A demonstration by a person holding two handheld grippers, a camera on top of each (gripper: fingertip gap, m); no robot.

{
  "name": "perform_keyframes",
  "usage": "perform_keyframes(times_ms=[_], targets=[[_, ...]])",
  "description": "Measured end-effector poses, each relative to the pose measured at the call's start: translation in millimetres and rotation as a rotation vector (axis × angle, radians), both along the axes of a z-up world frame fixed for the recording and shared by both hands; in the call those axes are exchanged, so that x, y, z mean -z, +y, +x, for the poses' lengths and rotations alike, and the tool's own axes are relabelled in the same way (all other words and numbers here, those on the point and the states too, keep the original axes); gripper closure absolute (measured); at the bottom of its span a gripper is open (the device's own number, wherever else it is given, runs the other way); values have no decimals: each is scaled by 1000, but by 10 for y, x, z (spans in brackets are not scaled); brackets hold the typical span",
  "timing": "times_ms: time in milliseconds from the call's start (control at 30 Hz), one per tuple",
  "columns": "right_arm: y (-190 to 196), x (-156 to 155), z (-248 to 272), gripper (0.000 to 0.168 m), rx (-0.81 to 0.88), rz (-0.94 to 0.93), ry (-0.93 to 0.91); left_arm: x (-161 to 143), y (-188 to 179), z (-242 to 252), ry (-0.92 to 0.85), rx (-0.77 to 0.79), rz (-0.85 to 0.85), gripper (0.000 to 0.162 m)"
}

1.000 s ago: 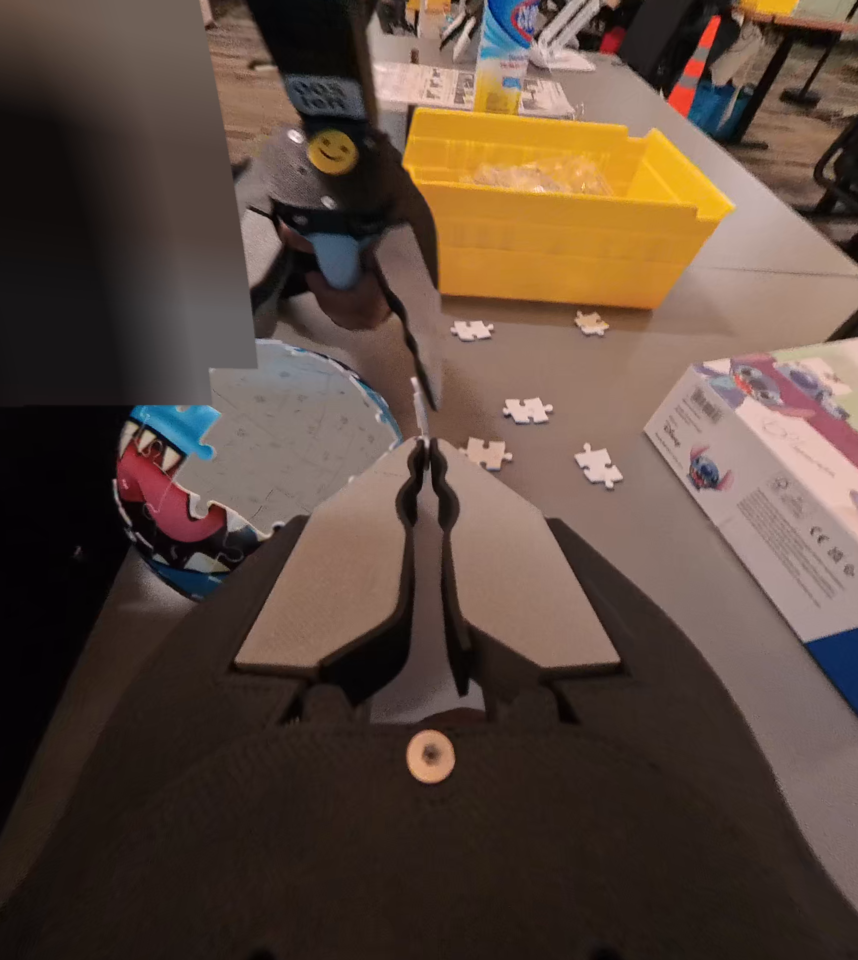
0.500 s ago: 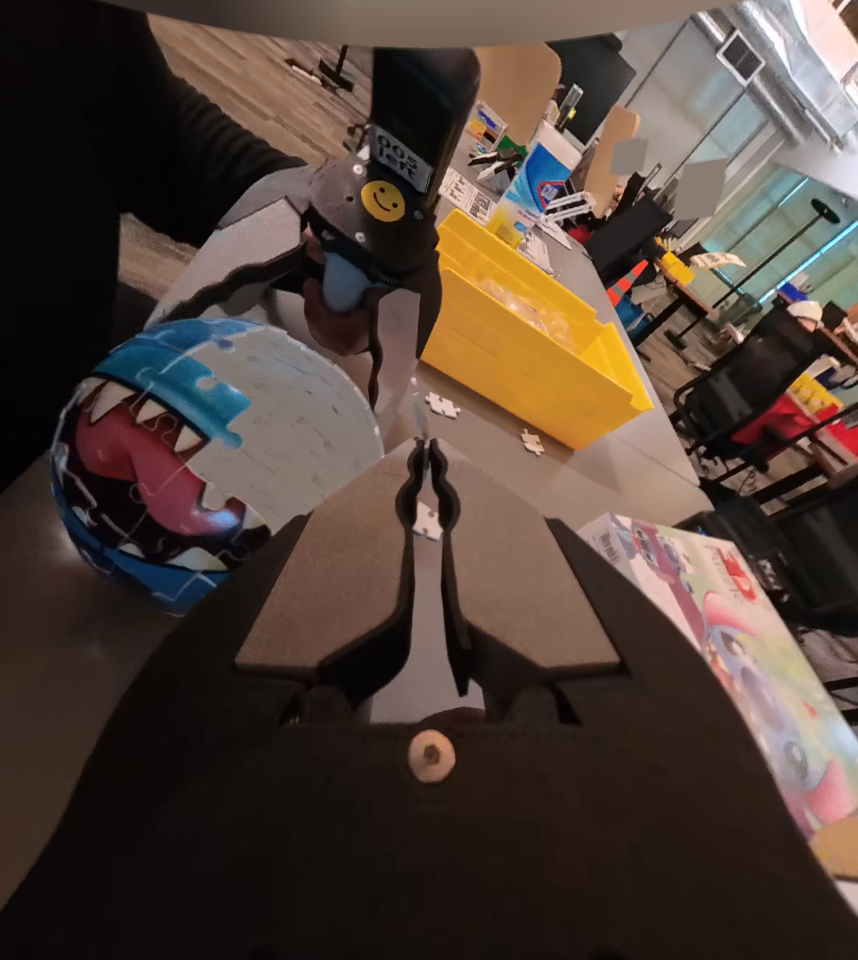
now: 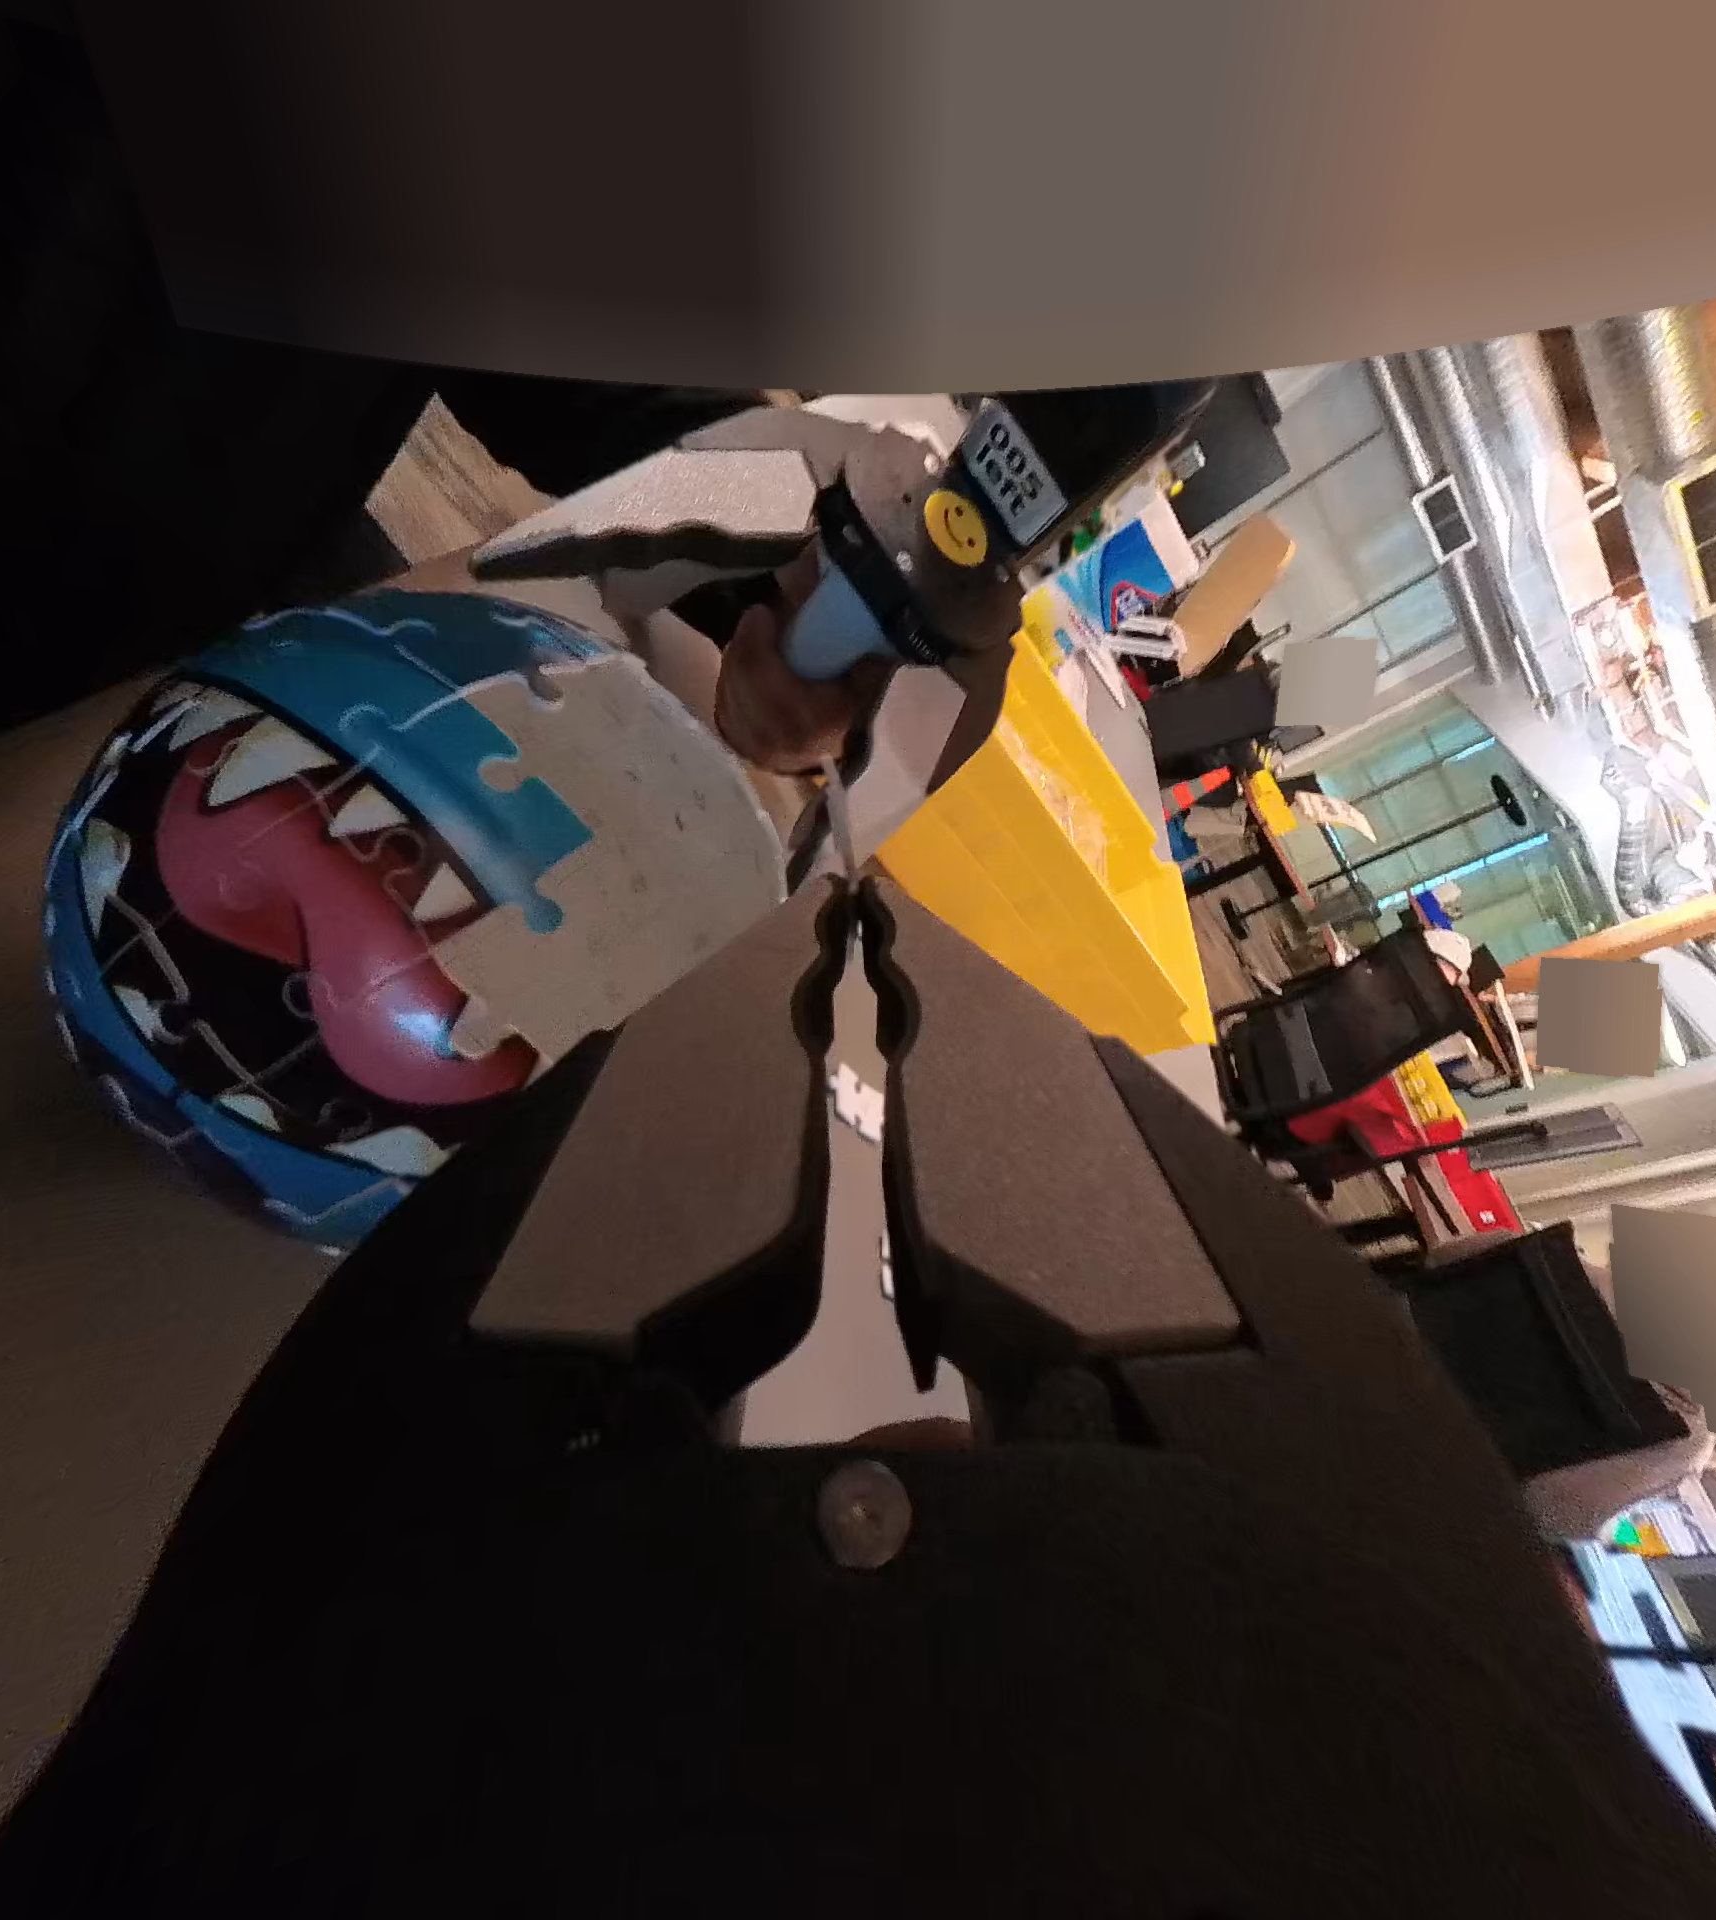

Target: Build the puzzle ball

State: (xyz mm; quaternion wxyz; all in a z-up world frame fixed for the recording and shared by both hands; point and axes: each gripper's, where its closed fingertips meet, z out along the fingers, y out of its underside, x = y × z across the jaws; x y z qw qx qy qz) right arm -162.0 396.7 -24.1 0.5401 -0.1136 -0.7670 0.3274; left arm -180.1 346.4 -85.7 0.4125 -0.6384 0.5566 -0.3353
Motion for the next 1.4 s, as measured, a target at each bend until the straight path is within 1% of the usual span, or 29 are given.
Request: perform_keyframes(times_ms=[33,133,200,300,500,633,700,767,800,833,933,1033,1067,1400], targets=[[7,-14,6,168,-19,-16,11,47,10,25,10,4,-15,52],[40,3,3,168,-47,-62,18,168,51,69,52,-3,-71,50],[65,53,-6,168,-58,-58,13,135,36,128,36,-5,-77,45],[41,58,-2,168,-74,-52,23,78,26,148,40,-39,-39,51],[-77,54,45,168,-106,28,51,-57,-38,131,-17,-78,-16,54],[-76,92,20,168,-116,54,58,-122,-84,156,-65,-75,-17,50],[-101,71,34,168,-129,55,66,-142,-78,120,-82,-81,5,56],[-127,42,57,168,-139,63,69,-111,10,42,-72,-112,5,55],[-131,38,65,168,-141,72,68,-75,52,23,-57,-117,-16,52],[-127,42,68,168,-143,82,65,-44,73,30,-46,-106,-39,50],[-99,43,53,168,-137,96,67,30,121,83,-23,-75,-67,49],[-103,58,54,168,-138,126,72,63,90,115,-16,-59,-72,51],[-102,66,53,168,-138,139,73,54,68,134,-27,-54,-69,56],[-142,104,29,168,-200,147,87,1,-33,182,-36,-110,-54,51]])
